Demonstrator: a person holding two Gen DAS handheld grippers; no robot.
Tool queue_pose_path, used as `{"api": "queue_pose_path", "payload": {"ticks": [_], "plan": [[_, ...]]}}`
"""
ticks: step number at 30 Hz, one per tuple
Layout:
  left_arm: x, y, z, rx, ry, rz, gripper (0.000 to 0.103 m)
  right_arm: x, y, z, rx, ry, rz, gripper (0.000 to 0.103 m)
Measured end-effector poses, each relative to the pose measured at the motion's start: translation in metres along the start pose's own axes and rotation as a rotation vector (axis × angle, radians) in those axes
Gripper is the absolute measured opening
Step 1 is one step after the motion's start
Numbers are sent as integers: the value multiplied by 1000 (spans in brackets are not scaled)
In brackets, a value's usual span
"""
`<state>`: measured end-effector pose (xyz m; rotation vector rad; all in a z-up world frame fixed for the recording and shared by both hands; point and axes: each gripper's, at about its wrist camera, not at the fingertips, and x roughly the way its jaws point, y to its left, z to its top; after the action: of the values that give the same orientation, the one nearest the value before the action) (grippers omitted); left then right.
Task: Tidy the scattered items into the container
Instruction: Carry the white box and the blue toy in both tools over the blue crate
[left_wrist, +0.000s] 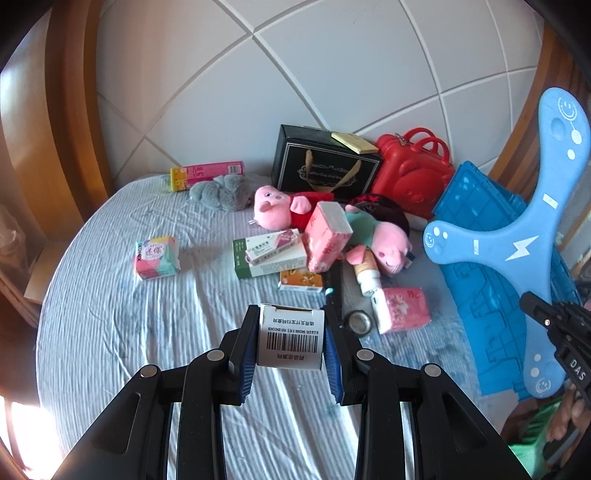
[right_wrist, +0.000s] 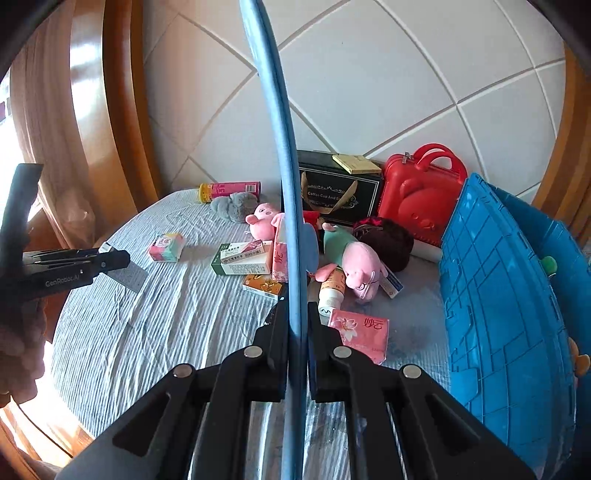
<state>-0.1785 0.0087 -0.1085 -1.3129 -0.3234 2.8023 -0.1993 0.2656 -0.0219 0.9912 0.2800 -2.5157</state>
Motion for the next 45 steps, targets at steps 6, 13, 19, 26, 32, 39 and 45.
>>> {"api": "queue_pose_path", "payload": {"ticks": [6, 13, 19, 26, 32, 39, 45], "plan": [[-25, -23, 13, 12, -43, 13, 31, -28, -22, 2, 14, -66, 37, 8], [-40, -67, 20, -16, -80, 39, 31, -57, -64, 3, -15, -121, 86, 8], [-48, -110, 27, -49, -115, 62, 31, -84, -109, 6, -38, -173, 114, 8], [-54, -170, 42, -52, -156, 58, 31, -108, -165, 10, -42, -218, 118, 8], [-57, -223, 44, -13, -172, 41, 31, -128, -206, 5, -17, -243, 113, 8], [-57, -273, 48, 49, -177, 8, 31, -149, -249, -7, 36, -273, 71, 8], [-48, -320, 57, 114, -186, -21, 31, -162, -287, -20, 85, -269, 4, 8]]}}
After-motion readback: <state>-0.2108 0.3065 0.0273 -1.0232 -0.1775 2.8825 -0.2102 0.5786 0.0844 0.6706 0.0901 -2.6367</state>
